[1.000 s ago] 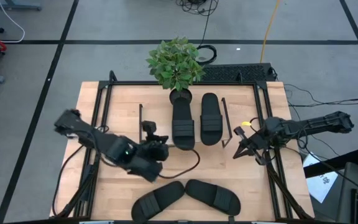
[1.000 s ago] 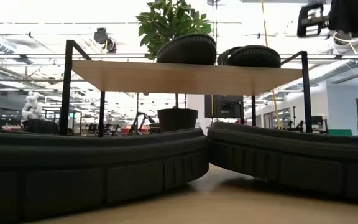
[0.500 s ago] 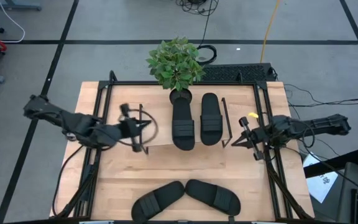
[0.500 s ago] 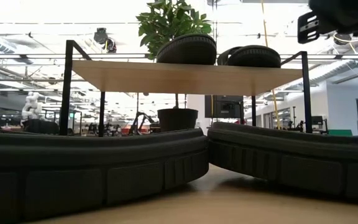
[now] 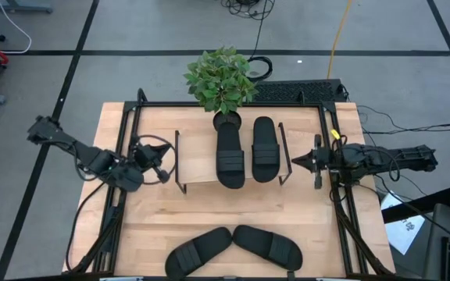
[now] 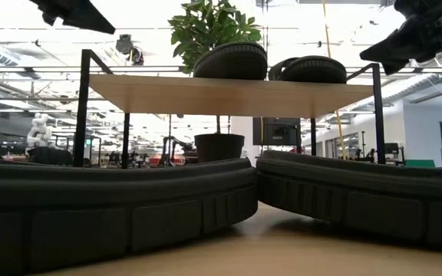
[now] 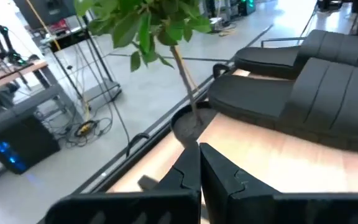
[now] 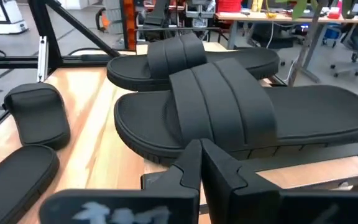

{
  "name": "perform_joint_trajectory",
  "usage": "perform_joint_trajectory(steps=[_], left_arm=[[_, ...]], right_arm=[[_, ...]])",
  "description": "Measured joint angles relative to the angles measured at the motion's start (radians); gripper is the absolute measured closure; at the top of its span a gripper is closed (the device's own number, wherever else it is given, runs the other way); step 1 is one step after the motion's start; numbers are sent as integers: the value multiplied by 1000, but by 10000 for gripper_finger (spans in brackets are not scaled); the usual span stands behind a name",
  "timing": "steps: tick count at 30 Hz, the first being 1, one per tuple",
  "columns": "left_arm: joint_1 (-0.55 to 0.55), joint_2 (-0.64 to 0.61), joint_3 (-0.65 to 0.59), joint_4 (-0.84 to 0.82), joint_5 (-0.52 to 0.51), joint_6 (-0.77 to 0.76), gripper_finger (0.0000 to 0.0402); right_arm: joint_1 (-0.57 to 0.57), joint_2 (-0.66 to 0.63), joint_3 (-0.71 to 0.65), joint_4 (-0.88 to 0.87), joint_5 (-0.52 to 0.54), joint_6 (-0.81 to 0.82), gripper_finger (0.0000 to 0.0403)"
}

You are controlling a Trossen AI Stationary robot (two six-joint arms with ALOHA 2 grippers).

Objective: Pick and place slides into the shelf
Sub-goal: Adjust the shelf

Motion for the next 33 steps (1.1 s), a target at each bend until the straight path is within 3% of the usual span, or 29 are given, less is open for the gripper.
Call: perform_joint_trajectory(steps=[5,12,17,28,33], left_arm=[[-33,-14,0,-144,-75,-187,401],[-58,-1,-7,-355,-91,-460,401],[-57,-1,-10,-479,-53,-627,401],[-55,-1,-116,-447,48,-753,401],[-43,-1,-164,-288,86,-684,401]], right_arm=[[0,0,0,-19,58,16,403],[0,-2,2,-73,245,12,403],[0,-7,2,-69,254,18,403],[0,-6,2,-76,254,137,403],[0,-6,2,-100,255,171,403]])
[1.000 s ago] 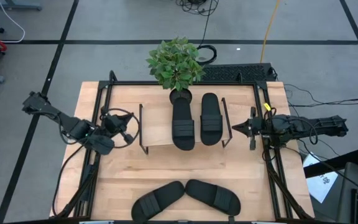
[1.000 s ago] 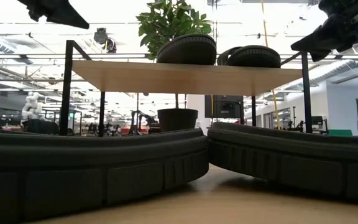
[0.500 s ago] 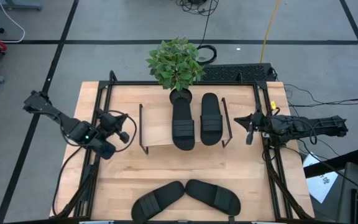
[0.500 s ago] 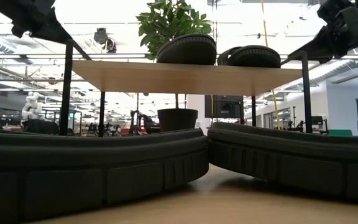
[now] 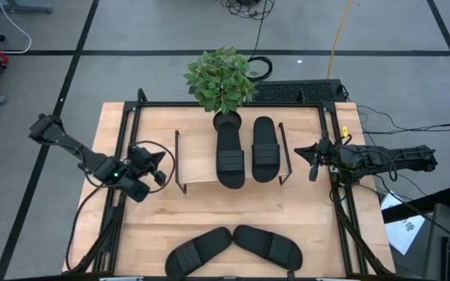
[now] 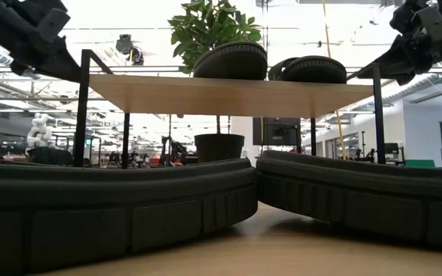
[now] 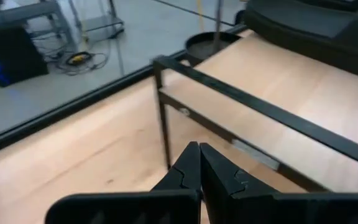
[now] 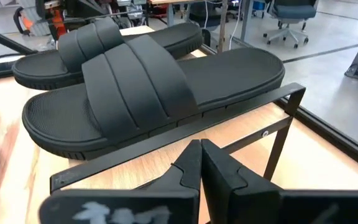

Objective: Pick and place slides into the shelf
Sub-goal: Adjust the shelf

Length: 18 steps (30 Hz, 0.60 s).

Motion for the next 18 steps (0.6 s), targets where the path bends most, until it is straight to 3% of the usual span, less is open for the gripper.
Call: perform_joint_trajectory(steps=[6,18], left_arm=[[82,0,-7,118,55,152,401],[236,0,-7,152,146,217,401]], right_arm=[[0,1,0,-3,1,5,403],[0,37,0,-51,55,58,403]])
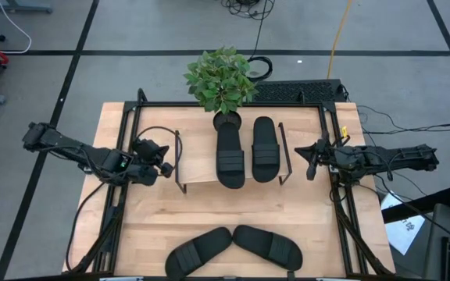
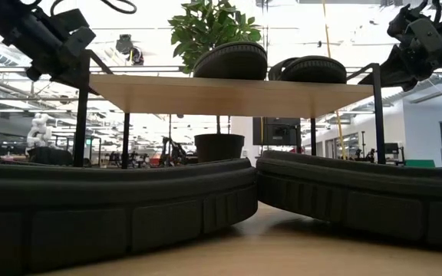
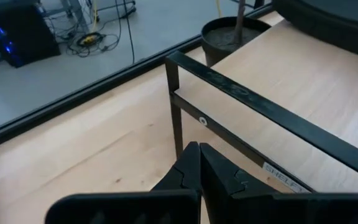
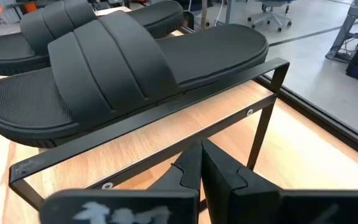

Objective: Pick and place slides into the shelf
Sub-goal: Adjust the shelf

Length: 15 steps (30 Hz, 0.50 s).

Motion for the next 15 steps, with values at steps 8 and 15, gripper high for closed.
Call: perform_joint_trajectory(steps=[8,15], left_arm=[[75,0,0,97,71,135,401],[143,0,0,112,117,187,401]], right_arm=[[0,23,0,0,-8,26,403],[1,70,-26,77,-139,37,403]])
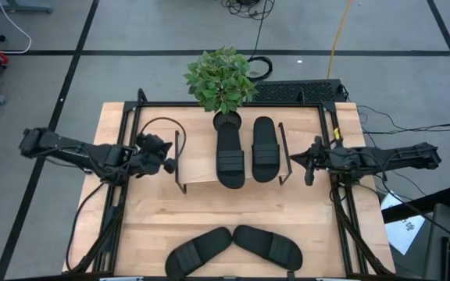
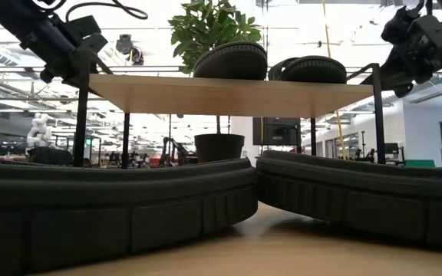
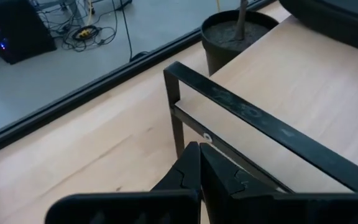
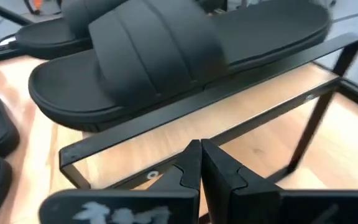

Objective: Pick and place slides into the shelf
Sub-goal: Adjust the shelf

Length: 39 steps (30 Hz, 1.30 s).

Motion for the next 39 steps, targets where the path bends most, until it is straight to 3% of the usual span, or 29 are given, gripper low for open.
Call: perform_joint_trajectory(steps=[10,16,39], left_arm=[[95,0,0,105,97,139,401],[137,-1,1,110,116,177,401],[255,0,1,187,227,294,401]], right_arm=[[0,43,-21,56,-2,15,403],[0,44,-21,81,-103,12,403],[0,68,-21,129,-264,-11,403]])
